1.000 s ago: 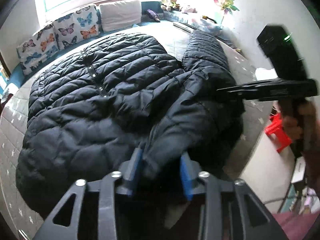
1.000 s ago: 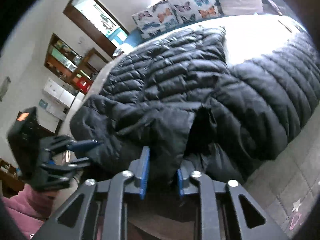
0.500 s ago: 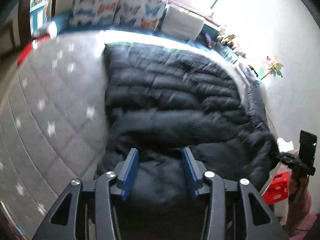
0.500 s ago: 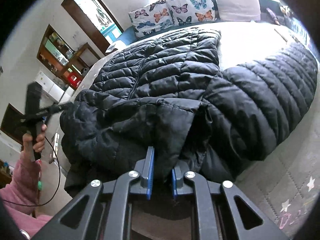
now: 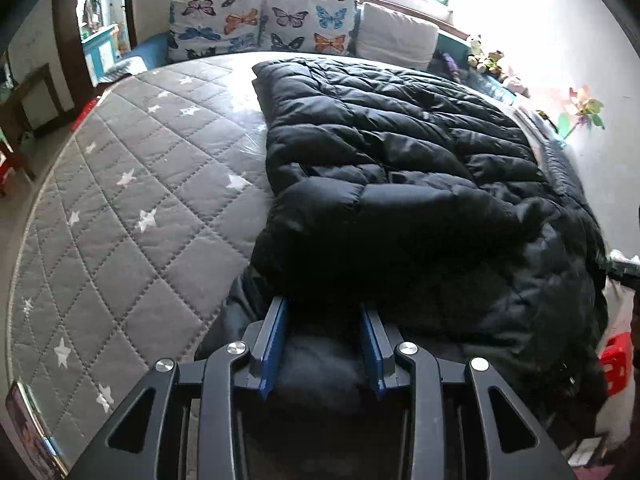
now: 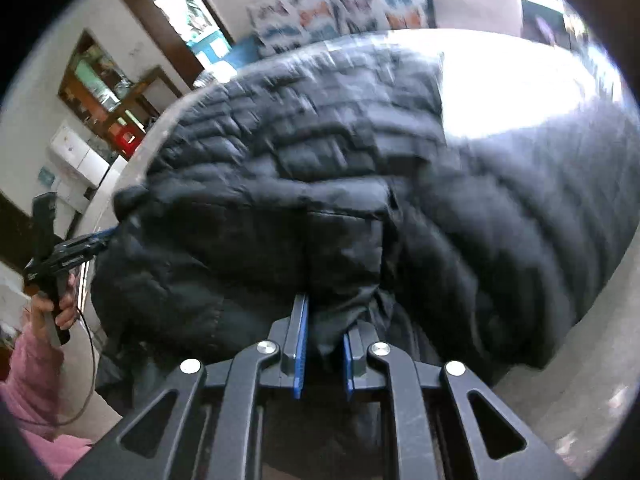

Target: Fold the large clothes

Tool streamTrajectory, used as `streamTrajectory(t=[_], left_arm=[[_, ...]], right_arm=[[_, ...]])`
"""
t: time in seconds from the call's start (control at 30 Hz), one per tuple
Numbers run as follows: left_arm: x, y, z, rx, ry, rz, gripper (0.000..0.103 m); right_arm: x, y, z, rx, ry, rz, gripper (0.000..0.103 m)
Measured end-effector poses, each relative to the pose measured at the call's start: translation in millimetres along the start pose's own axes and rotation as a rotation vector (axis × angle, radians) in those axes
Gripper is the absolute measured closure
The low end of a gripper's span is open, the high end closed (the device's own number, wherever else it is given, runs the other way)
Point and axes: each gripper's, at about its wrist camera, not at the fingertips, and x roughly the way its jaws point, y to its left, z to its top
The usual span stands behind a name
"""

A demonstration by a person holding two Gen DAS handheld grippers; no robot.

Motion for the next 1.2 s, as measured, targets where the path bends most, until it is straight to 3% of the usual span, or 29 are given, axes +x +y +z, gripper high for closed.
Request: streamTrajectory(t=[0.1,0.27,0.43,0.5,0.57,0.7,0.8,0.9,1.0,1.13,1.2], left_arm=[[1,-3,3,0.002,0.012,0.030,0.063],[-22,-15,15,0.026,0.010,0.053,0.063],[-64,-29,29,0.040,-0.067,-0.004,0.063],[-71,-36,37,0.037,-0.082,-0.061,0.063],[-64,-49,45,0.059,-0.068,-0.114,0.063],[-34,-69,55,0.094,-0.039,-0.113,0.063],[-1,-66,57,0.066,0.010,-0.093,0.063],[21,-60,52,0.060,0.027,-0.087,0.063],[27,-63,51,0.076,0.042,-0.061,0.063],[16,-70,59,0.066,0.061,-0.063,0.063],[4,-80,63,0.066,0.041,-0.105,0.063]], right_arm=[[-4,-8,-6,0.032,-0.005,0.037,0.087],[-45,5,0,-0.031,-0.047,-0.030,0.086],[-89,18,14,-0.094,-0.198,-0.126,0.086],[-93,24,20,-0.118,-0.233,-0.115,0.086],[-82,30,26,-0.143,-0.226,-0.086,0.085],[-39,35,34,-0.146,-0.172,-0.008,0.085],[-6,25,33,-0.129,-0.118,-0.071,0.085],[27,3,30,-0.060,-0.040,-0.027,0.090],[24,-3,31,-0.035,-0.039,-0.003,0.090],[-6,16,36,-0.114,-0.083,-0.077,0.085],[-18,30,40,-0.161,-0.114,-0.094,0.068]])
